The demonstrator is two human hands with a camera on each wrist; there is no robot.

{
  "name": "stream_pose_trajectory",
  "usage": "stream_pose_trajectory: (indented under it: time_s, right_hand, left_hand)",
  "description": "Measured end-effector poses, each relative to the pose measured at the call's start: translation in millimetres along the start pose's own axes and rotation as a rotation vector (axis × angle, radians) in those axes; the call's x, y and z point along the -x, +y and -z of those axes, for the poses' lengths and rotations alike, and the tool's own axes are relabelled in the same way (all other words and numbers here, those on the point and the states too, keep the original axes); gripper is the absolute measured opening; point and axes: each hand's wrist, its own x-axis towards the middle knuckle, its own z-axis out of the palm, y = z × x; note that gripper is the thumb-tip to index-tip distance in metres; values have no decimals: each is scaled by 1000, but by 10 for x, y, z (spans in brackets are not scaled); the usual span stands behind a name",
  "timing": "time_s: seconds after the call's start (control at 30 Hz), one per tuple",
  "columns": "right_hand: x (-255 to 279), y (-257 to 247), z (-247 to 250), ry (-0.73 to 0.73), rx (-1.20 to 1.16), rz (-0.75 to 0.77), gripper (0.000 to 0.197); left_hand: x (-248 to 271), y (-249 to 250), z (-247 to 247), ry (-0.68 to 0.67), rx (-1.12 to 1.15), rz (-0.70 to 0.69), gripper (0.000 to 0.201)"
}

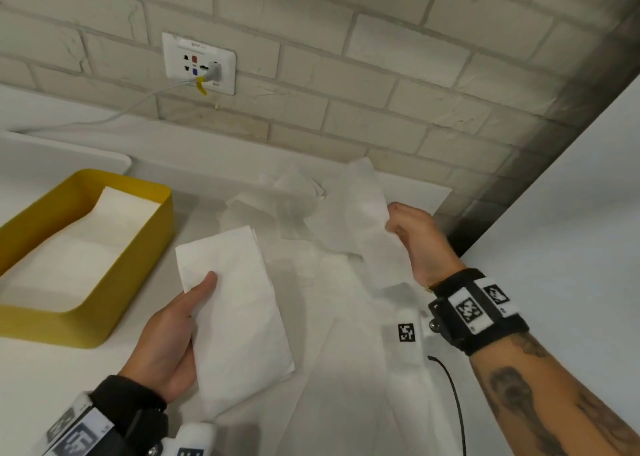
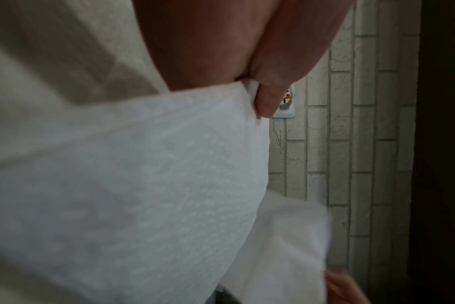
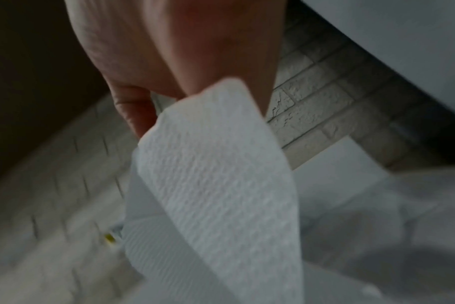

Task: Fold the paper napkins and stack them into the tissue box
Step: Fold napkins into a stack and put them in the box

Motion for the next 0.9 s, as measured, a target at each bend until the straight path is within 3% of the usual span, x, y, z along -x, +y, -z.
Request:
stream_pose_trajectory:
  time_s: [0.13,0.3,0.53,0.63,0.8,0.9]
  right_hand:
    - [369,-398,-14,-156,-504,-6,18]
    - [675,-336,-21,-144,-592,-100,25]
    - [915,427,165,141,-115,-366,5]
    - [990,591,271,159,132,-391,30]
    - [1071,567,318,137,404,-290,32]
    - [1091,452,112,33,466,-193,32]
  left_hand:
    - [4,-26,-30,-2,-1,19,32]
    - [50,-72,-79,-35,-14,50,34]
    - [113,-177,-34,-5,-77,84,33]
    - [126,-187,-10,16,-109,83,31]
    - [120,-209,1,24,-140,69,28]
    - [125,-224,-18,17,-141,66,28]
